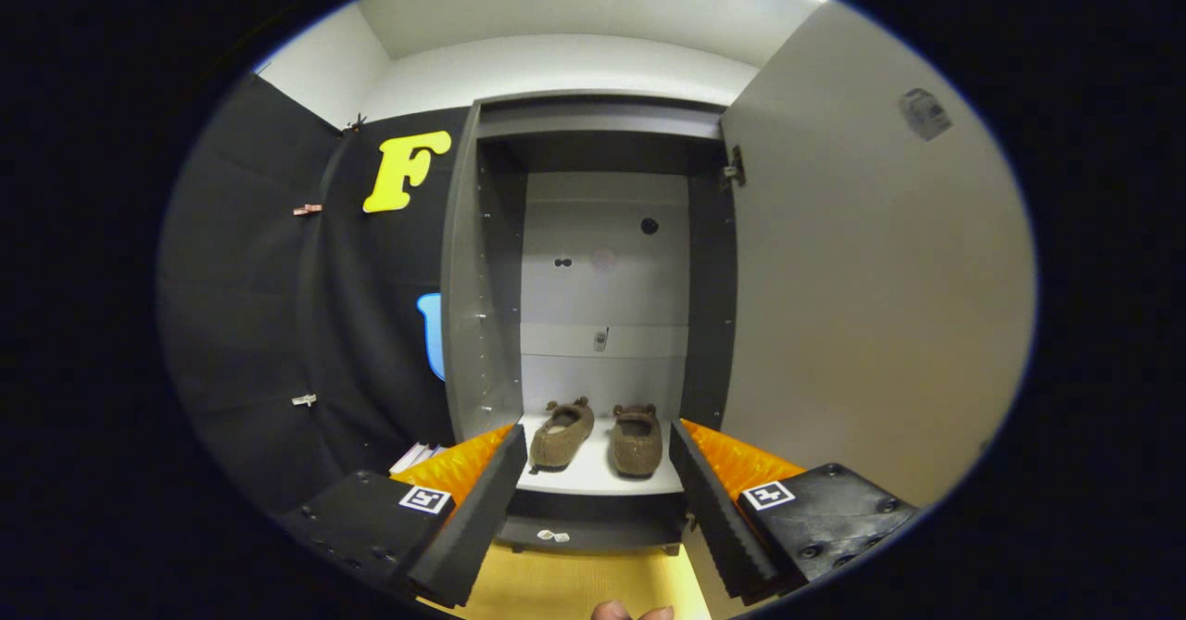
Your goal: Open the shoe cabinet door, grab the shoes and put them into the shoe cabinet, then close the shoe cabinet door.
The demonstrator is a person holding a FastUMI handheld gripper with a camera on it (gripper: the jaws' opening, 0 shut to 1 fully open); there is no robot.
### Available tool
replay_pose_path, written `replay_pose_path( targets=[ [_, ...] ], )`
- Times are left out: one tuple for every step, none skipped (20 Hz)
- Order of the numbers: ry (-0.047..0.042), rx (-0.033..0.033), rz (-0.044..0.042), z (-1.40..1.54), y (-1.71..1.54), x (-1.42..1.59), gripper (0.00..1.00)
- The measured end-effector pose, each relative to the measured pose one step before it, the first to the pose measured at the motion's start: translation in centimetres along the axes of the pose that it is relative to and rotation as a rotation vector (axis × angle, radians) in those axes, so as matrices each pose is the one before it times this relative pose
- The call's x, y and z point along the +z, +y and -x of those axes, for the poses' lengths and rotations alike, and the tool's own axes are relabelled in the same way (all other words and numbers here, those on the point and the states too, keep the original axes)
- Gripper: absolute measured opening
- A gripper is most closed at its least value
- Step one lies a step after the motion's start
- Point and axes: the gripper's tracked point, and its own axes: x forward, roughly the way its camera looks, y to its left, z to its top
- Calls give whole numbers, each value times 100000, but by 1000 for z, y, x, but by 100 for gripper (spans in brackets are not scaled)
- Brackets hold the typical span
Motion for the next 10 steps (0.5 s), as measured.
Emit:
replay_pose_path(
  targets=[
    [426, 543, -1074, 1459, -241, -324, 98],
    [285, 403, -1460, 1463, -422, 108, 98],
    [-430, 322, -647, 1648, -537, 193, 98],
    [72, -482, -171, 1259, -841, -136, 98],
    [627, -172, 82, 1478, -866, -31, 98],
    [-49, -731, -227, 1386, -1008, 23, 98],
    [196, -936, -460, 1293, -1118, 395, 98],
    [-232, -645, -623, 1312, -1113, 361, 98],
    [236, -1595, -37, 1069, -1349, 31, 98],
    [-82, -1374, -536, 1083, -1330, 339, 98]
  ],
)
